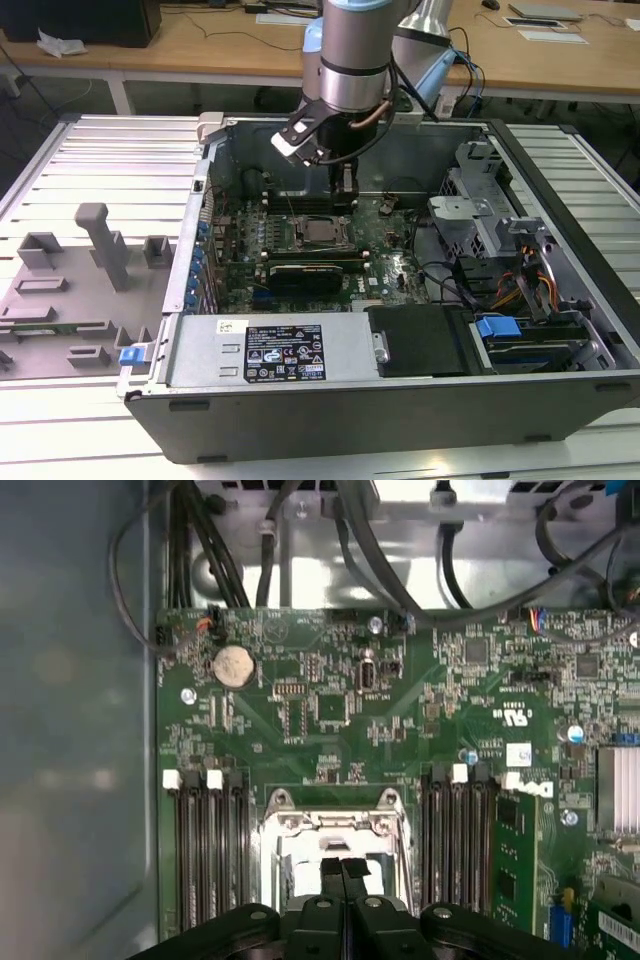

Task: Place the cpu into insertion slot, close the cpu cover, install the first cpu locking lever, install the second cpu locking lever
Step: 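Close the cpu cover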

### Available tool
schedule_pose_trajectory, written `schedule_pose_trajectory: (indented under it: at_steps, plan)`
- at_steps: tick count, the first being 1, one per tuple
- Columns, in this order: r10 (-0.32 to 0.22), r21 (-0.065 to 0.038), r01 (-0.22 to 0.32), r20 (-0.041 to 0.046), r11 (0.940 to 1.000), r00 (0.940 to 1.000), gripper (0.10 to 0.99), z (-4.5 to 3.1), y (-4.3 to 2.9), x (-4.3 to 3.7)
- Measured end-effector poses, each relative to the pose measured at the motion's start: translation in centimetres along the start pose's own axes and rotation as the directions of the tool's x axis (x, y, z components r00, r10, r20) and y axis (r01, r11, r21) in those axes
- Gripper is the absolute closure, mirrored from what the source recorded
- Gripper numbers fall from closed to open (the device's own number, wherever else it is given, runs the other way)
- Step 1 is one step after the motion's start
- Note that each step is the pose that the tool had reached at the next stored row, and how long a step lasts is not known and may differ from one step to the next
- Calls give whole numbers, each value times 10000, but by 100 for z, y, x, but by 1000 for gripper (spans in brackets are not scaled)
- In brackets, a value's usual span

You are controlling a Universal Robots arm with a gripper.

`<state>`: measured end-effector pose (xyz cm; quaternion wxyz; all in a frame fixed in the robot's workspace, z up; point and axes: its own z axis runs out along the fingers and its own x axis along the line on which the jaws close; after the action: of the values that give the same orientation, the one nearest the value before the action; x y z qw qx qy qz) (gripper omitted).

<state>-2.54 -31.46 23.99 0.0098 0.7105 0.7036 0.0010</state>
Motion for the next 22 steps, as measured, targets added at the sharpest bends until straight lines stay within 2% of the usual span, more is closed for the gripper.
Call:
schedule_pose_trajectory:
  at_steps: [3, 9, 11, 13, 15, 19, 22]
  plan:
    - [-23, -60, 23, -12, 10000, 10000, 980, 39, -106, -21]
    - [-75, -61, 75, -7, 10000, 10000, 980, 48, -122, -22]
    - [-750, -71, 750, -18, 9972, 9972, 980, 49, -122, -21]
    - [-1163, -77, 1162, -24, 9932, 9932, 980, 49, -122, -22]
    - [-1561, -82, 1561, -28, 9877, 9877, 980, 49, -123, -22]
    - [-2334, -92, 2333, -23, 9724, 9724, 980, 49, -122, -22]
    - [-2963, -95, 2963, -6, 9551, 9551, 980, 49, -122, -22]
